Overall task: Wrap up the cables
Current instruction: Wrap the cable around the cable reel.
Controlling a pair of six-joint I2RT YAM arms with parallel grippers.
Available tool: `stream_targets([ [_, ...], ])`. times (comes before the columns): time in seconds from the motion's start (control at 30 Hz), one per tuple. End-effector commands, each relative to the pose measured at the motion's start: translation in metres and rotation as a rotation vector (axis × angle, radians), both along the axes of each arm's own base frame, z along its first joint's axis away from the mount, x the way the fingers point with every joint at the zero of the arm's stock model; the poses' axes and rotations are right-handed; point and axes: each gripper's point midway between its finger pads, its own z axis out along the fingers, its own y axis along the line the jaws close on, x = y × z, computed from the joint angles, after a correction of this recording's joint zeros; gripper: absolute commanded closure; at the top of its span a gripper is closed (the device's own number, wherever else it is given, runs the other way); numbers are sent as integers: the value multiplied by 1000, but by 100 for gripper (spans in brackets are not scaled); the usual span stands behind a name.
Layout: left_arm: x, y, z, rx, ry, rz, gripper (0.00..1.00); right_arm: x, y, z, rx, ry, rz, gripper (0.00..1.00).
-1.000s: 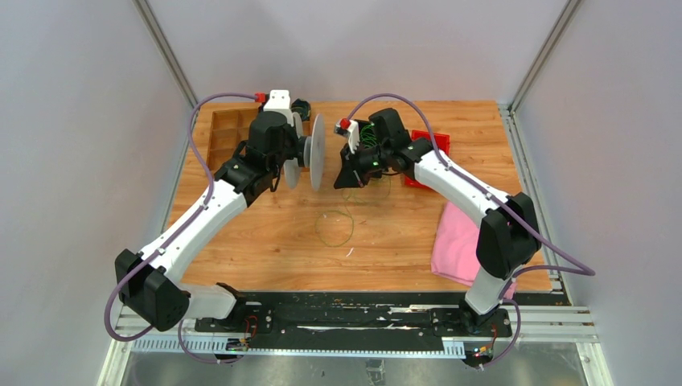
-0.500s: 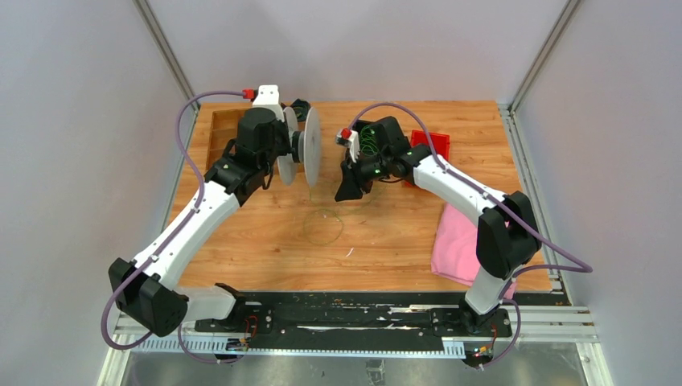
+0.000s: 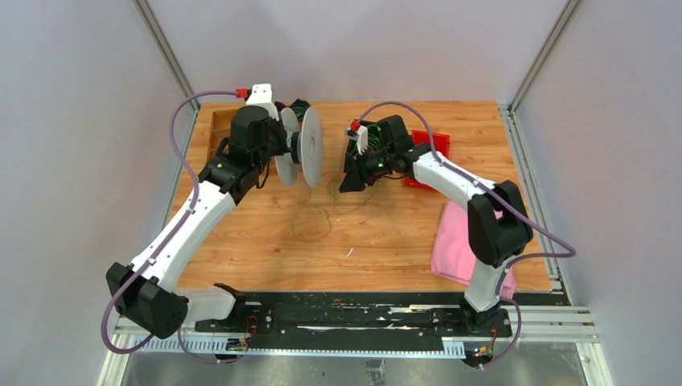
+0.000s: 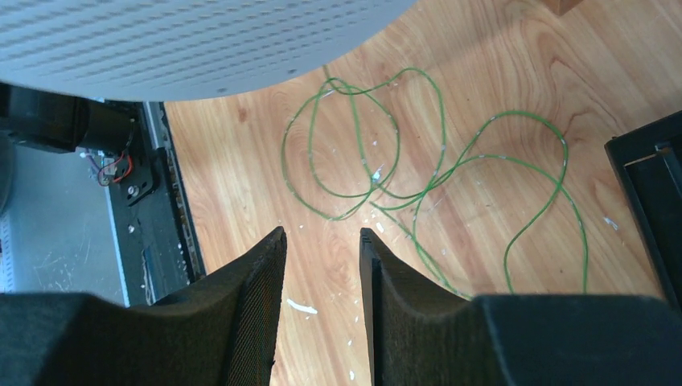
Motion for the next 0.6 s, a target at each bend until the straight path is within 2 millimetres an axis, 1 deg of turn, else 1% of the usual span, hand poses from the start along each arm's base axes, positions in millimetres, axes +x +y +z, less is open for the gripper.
stream_targets([
  [0.0, -1, 1, 51, -98, -121, -4, 100, 13, 15, -20, 64, 82, -34, 61],
  [0.13, 1, 3, 52, -110, -119, -2, 100, 16, 27, -26, 118, 112, -42, 60],
  [0.33, 3, 0, 51, -126, -111, -11, 100, 15, 37, -53, 108, 137, -28, 58],
  [0.4, 4, 1, 52, -126, -112, -5, 100, 14, 37, -56, 110, 141, -21, 58],
  [0.47, 5, 3, 52, -127, -115, 1, 100, 13, 36, -55, 114, 125, -16, 58],
  [0.57, 6, 6, 52, -125, -117, 10, 100, 6, 28, -51, 105, 84, -22, 58],
])
